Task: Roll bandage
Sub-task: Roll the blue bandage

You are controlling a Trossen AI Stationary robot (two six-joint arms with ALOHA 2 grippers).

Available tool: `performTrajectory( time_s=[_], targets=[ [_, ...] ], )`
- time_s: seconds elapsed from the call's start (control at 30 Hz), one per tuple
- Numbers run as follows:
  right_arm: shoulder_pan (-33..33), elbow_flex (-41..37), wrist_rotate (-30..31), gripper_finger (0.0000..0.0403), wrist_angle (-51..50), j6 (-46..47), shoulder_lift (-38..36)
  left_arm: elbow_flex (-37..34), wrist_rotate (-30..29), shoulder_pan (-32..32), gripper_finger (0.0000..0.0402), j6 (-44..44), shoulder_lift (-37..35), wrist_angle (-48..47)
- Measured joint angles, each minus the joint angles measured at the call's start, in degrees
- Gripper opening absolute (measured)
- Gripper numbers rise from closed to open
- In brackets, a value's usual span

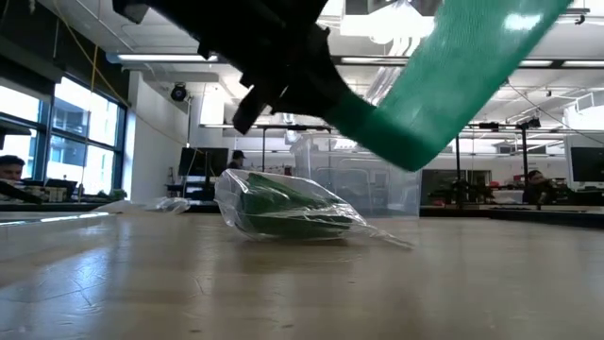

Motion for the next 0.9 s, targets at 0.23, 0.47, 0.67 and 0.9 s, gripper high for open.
performTrajectory(
  time_s=[0.23, 0.47, 0.67, 0.9],
  targets=[
    [0.67, 6.83, 3.55, 0.0001, -7.84, -4.91, -3.73, -1.05, -1.08, -1.39, 0.0005, 9.94, 4.31, 29.10],
    [2.06, 6.83, -0.61, 0.0000, -14.09, 1.09, 1.87, -1.00, -2.25, -0.59, 0.0005, 20.30, 4.34, 54.46],
    [3.08, 6.83, -6.17, 0.0000, -12.23, 3.44, 8.38, -1.00, 1.61, 1.50, 0.0005, 19.58, 4.34, 64.78],
    [3.74, 6.83, -6.44, 0.0000, -18.22, 2.42, 12.36, -1.02, 10.18, 2.03, 0.0005, 15.79, 4.38, 75.67]
  ],
)
